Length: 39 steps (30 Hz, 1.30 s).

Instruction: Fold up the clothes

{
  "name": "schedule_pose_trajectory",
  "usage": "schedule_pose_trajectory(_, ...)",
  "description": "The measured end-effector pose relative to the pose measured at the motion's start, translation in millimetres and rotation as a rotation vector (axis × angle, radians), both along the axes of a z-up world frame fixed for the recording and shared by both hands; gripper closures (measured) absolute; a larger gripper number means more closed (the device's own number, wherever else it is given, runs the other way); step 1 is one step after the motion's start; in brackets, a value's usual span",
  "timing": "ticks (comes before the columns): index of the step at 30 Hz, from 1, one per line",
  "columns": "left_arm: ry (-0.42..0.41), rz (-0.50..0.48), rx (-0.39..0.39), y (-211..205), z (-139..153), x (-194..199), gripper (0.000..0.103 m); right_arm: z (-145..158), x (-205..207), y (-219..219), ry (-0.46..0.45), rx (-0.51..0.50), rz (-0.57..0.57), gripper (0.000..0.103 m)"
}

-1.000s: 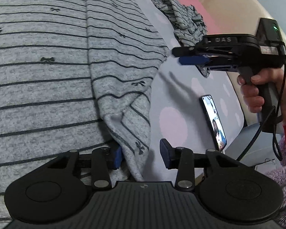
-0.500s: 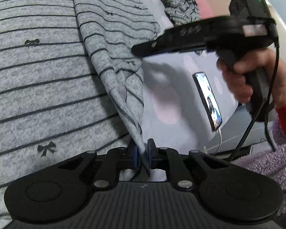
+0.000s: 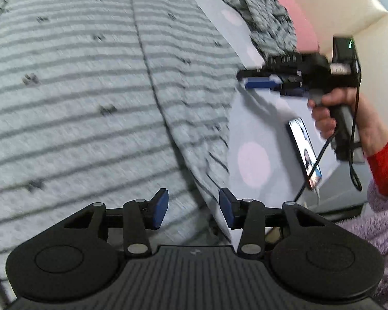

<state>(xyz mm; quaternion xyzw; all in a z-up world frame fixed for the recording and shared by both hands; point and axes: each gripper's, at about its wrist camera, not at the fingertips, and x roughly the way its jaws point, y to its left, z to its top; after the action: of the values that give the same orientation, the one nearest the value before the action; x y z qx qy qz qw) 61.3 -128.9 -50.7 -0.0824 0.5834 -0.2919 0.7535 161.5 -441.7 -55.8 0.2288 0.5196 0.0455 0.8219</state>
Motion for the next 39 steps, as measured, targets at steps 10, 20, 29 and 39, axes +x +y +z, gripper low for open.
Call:
schedule_pose_trajectory(10, -0.038, 0.172, 0.092, 36.5, -6.0, 30.2, 0.061, -17.2, 21.0, 9.0, -0.015, 0.041, -0.061, 0.088)
schedule_pose_trajectory(20, -0.072, 0.307, 0.090, 65.4, -2.5, 42.7, 0.061, 36.0, 23.5, 67.6, -0.173, -0.115, 0.073, 0.091)
schedule_pose_trajectory(29, -0.116, 0.457, 0.086, 105.6, 8.4, 48.0, 0.061, 58.8, 30.5, 184.3, -0.317, -0.201, 0.406, 0.091)
schedule_pose_trajectory(39, -0.110, 0.510, 0.085, 126.0, 4.4, 50.4, 0.061, 18.4, 20.2, 260.5, -0.263, -0.266, 0.704, 0.091)
